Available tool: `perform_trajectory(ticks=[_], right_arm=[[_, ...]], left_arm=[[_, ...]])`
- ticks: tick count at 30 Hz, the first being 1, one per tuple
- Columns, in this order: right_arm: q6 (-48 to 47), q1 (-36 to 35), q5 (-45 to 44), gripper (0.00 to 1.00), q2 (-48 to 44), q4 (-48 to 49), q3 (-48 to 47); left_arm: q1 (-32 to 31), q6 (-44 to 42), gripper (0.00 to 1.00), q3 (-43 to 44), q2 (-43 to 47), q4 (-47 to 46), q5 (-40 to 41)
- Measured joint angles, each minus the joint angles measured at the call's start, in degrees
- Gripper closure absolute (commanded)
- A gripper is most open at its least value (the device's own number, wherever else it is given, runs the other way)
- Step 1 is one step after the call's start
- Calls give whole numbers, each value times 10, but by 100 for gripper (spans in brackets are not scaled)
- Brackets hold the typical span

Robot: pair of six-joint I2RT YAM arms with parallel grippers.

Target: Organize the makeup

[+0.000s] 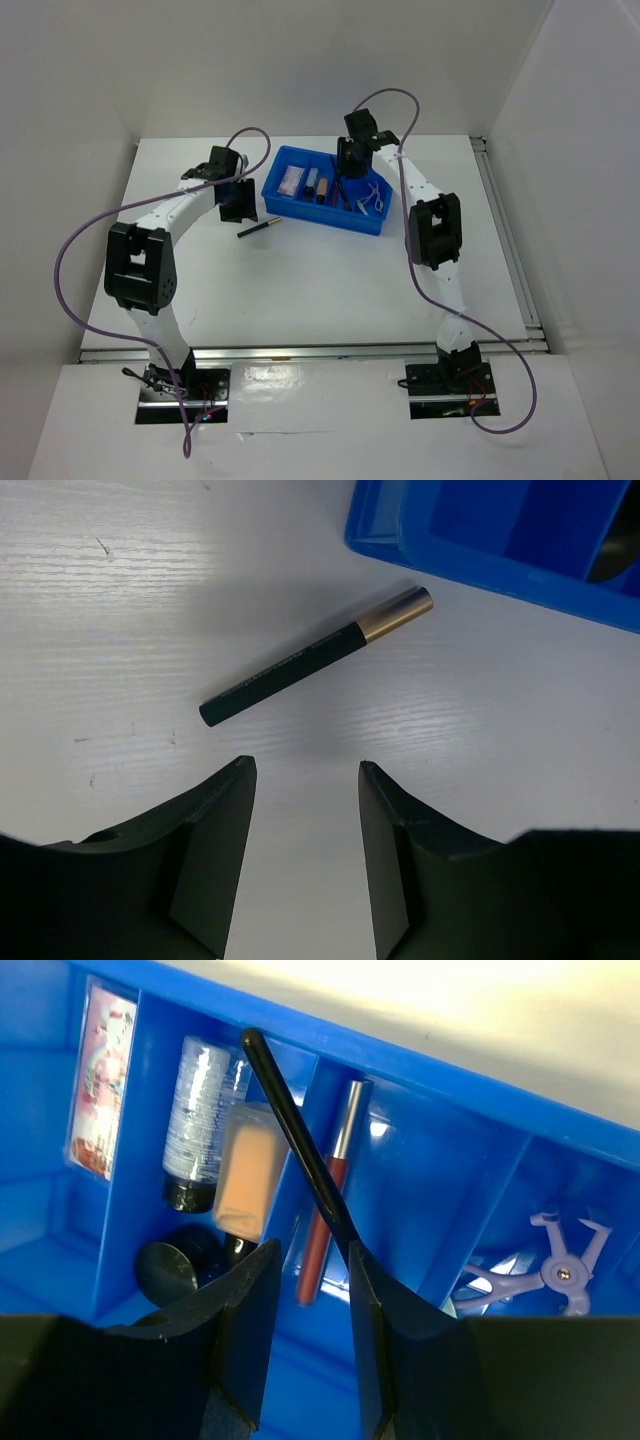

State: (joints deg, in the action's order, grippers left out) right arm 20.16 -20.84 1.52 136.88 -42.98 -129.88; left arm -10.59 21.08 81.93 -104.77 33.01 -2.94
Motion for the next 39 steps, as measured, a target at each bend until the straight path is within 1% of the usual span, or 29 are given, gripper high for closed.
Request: perform_trajectory(ticks=[3,11,12,18,20,21,24,25,27,29,33,39], right_arm=[[-18,0,5,59,4,0,0],[-47,0,9,59,20,3,-4],[-49,0,9,58,24,4,-4],[-57,0,10,58,54,4,-4],[-58,0,14,62,58,5,-4],[-58,0,19,70,58,5,-4],[-59,0,24,81,58,12,-3],[-59,0,25,87,58,16,-1],[-56,0,28,91,55,23,7],[-51,0,29,95,51,25,14],[-41,0,31,98,43,23,18],[-18,0,33,99,32,17,26]], left_arm=[[1,1,41,-3,13,3,-7],[1,3,39,-3,80,19,-19],[1,3,39,-3,87,21,-19],[1,3,39,-3,103,35,-18],[1,3,39,-3,103,40,-17],[1,3,39,-3,103,43,-16],[1,3,39,-3,103,45,-14],[1,3,39,-3,103,45,-14],[1,3,39,-3,103,45,-14],[1,3,39,-3,103,45,-14],[1,3,38,-3,103,45,-14],[1,2,38,-3,103,45,-14]])
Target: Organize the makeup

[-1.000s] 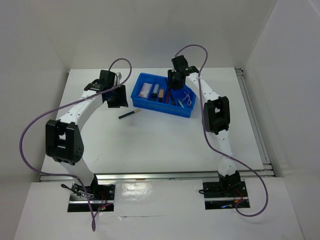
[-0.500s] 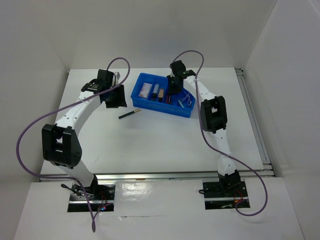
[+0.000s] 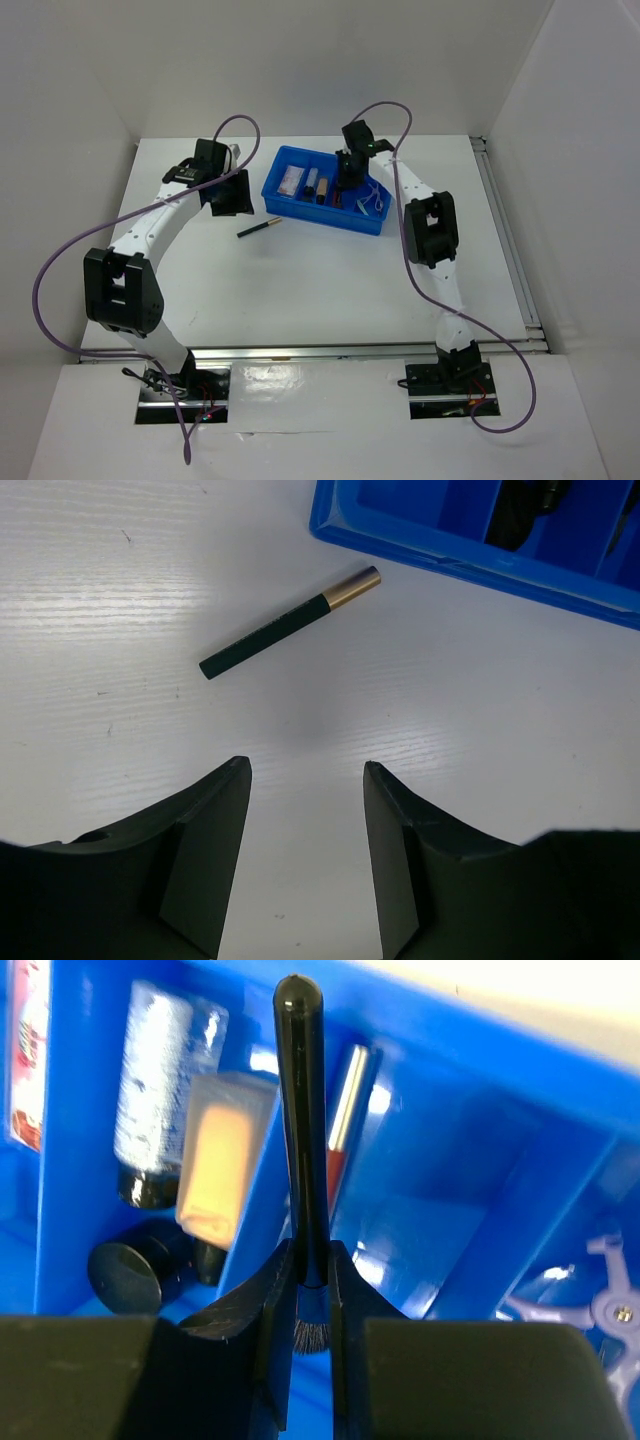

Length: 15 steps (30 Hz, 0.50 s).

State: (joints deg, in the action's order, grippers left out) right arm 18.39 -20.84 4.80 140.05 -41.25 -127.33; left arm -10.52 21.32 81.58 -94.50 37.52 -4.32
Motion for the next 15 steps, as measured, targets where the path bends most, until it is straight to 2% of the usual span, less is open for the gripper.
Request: perform_trajectory(ticks=[6,10,11,14,15], right_arm=[[18,0,2,99,-17,-10,27],[24,0,2,84,-22,-20,29],[24,0,1,78,-24,-23,29],[28,0,0,71,-34,-35,28],[28,0,-1,65,-37,-47,20]], left_arm=[[0,0,34,0,3,0,3],[0,0,34,-2,3,0,7],[0,0,33,-2,3,0,9],[0,0,30,-5,2,-3,12],[0,0,29,-5,2,-3,12]])
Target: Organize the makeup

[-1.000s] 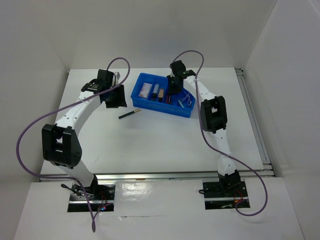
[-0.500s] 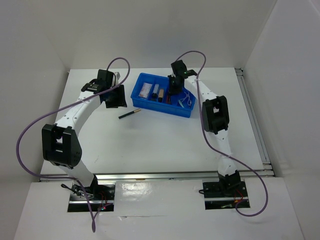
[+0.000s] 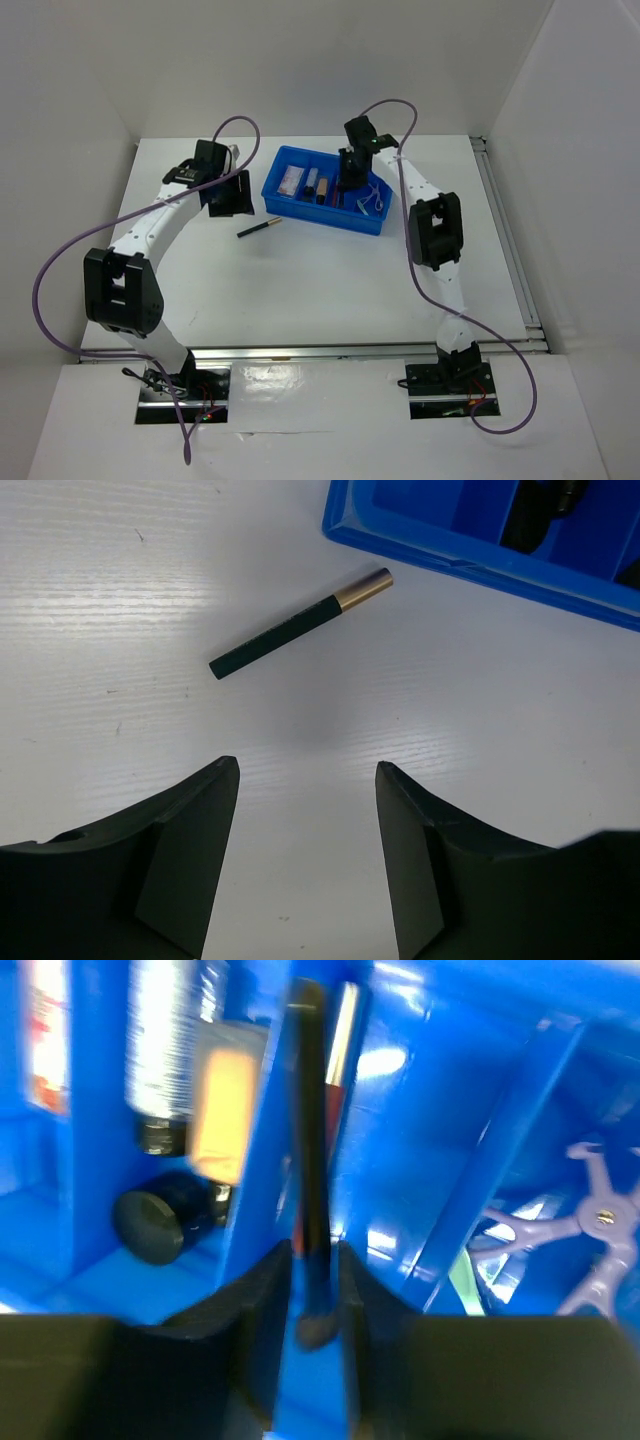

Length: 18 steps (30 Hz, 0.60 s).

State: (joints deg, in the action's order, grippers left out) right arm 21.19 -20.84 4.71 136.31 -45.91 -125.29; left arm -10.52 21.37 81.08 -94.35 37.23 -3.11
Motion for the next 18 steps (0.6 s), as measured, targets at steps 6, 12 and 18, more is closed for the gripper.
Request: perform_trajectory(ticks=[6,12,18], right_arm=[[1,0,-16,44,-46,-30,-52],[-1,0,-28,50,-113,-30,-68],[0,0,-44,54,-145,-25,-16]], left_arm=[[0,0,29,-4,-5,-8,0],[0,0,29,-6,-11,-21,0],[0,-2,36,-29,-18,-57,1]])
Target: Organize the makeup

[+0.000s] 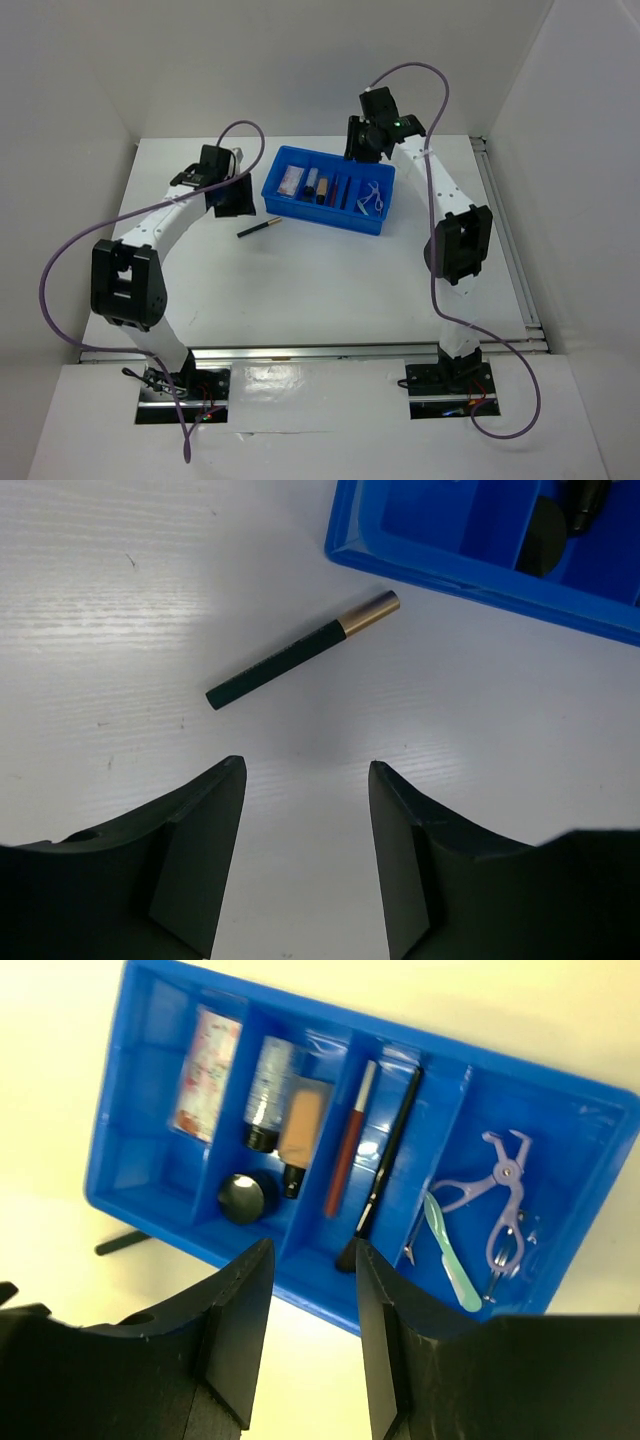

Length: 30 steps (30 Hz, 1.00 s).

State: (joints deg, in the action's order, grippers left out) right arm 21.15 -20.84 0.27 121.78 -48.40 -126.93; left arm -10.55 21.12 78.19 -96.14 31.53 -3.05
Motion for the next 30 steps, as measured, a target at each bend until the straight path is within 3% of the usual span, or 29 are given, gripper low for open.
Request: perform_trajectory(ticks=[4,11,16,30], right_arm=[[0,0,-12,54,-2,-2,17],[-1,0,-20,54,-2,-3,17],[-5,0,-30,54,-2,-4,17],[-13,0,-42,54,-2,-5,27]], left_arm=[[0,-18,36,-1,-35,-33,10],[0,-50,24,-1,-116,-70,31],[-2,-50,22,-1,-163,-83,32],[-9,-61,54,-3,-173,-96,47]])
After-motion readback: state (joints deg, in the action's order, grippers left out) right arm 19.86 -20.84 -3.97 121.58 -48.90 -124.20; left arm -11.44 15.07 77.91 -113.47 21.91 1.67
